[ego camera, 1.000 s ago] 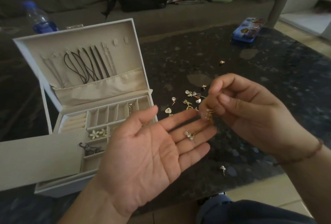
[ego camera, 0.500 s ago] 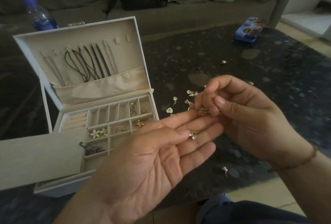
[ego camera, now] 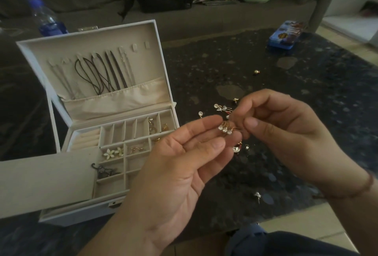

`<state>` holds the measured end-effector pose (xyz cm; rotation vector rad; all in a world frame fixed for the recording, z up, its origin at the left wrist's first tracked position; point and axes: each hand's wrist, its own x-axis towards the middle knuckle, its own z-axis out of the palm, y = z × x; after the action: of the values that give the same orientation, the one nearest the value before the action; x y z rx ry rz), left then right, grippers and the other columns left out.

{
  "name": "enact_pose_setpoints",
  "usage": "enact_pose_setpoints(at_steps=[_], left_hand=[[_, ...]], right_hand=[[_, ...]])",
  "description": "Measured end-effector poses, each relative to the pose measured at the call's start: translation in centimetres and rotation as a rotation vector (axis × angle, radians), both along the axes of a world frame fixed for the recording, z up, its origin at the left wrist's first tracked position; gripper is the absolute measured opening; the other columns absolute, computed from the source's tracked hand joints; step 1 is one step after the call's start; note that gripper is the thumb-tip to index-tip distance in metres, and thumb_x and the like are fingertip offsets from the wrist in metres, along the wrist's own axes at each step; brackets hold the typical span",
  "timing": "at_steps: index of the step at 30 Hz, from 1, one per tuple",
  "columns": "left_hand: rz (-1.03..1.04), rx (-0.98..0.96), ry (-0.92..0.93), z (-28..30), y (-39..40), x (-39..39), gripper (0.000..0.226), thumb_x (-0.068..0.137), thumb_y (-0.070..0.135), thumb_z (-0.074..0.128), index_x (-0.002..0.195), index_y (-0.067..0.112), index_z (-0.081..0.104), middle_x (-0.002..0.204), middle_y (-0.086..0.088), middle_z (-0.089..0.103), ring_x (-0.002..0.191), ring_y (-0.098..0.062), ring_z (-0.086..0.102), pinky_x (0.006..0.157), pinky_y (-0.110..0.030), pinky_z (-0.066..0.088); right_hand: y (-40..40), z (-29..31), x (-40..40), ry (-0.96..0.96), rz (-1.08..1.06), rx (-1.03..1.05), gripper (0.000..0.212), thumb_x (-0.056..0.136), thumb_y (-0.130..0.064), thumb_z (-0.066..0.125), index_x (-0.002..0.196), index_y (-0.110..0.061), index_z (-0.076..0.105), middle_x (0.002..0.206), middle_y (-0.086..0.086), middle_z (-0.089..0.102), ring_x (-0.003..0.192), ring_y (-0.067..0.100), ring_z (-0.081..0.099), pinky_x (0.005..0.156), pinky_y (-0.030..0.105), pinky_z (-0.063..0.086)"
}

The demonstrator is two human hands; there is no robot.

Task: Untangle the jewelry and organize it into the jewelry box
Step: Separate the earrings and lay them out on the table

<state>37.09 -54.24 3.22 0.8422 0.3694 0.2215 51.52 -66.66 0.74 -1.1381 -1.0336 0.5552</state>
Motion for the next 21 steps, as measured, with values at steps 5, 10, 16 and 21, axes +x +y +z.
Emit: enact_pose_setpoints(at_steps=[5,10,16,21], left_hand=[[0.036,-0.088,0.029,0.0,1.0,-0.2,0.023,0.070,0.013,0.065,0.086,0.006,0.079,0.089,-0.017,0.074,0.073,-0.020,0.073,0.063,-0.027,0.062],[-0.179,0.318,0.122,-1.0,4.5,-1.2,0.021,0.084,0.003,0.061,0.088,0.016,0.077,0.078,-0.006,0.065,0.064,-0.012,0.059,0.056,-0.021,0.050],[-0.229,1.239,0.423,-0.8,11.5,-2.8,0.022,0.093,0.009,0.064,0.092,0.030,0.073,0.077,0.012,0.070,0.064,0.005,0.059,0.060,-0.012,0.046],[-0.270,1.528,0.596,-2.0,12.9,-3.8,0.022,0.092,0.016,0.067,0.091,0.037,0.071,0.084,0.017,0.066,0.069,0.008,0.058,0.067,-0.019,0.048]], right_hand=[[-0.3,0.4,-0.4,-0.089,0.028,-0.068,0.017,0.091,-0.022,0.063,0.106,-0.015,0.067,0.087,0.004,0.068,0.083,0.017,0.066,0.078,0.025,0.053],[0.4,-0.3,-0.8,-0.189,-0.077,-0.167,0.021,0.083,-0.046,0.069,0.098,-0.031,0.071,0.085,0.004,0.070,0.080,0.022,0.067,0.072,0.030,0.056],[1.5,-1.3,-0.6,-0.232,-0.244,-0.291,0.010,0.081,-0.032,0.069,0.089,-0.038,0.071,0.076,-0.002,0.072,0.068,0.009,0.066,0.065,0.012,0.050],[2.3,-1.4,-0.8,-0.293,-0.320,-0.409,0.012,0.076,-0.034,0.067,0.084,-0.043,0.070,0.075,-0.007,0.072,0.066,0.009,0.065,0.060,0.013,0.048]])
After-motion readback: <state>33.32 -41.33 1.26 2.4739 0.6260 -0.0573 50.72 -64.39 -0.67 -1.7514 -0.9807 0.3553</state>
